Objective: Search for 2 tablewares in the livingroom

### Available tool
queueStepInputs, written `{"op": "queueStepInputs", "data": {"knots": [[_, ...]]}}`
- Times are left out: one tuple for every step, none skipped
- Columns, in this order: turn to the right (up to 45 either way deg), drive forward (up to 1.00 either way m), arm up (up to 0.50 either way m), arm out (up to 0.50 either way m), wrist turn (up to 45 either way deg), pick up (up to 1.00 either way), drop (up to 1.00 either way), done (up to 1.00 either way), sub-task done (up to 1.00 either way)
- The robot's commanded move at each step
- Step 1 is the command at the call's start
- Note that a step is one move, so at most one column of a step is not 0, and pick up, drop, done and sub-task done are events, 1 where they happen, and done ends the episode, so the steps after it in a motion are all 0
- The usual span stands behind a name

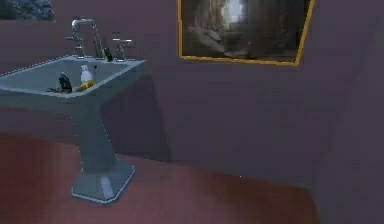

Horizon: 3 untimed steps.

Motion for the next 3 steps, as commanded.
{"op": "queueStepInputs", "data": {"knots": [[45.0,0.0,0.0,0.0,0.0,0.0,0.0,0.0,0.0],[45.0,0.0,0.0,0.0,0.0,0.0,0.0,0.0,0.0],[42.0,0.0,0.0,0.0,0.0,0.0,0.0,0.0,0.0]]}}
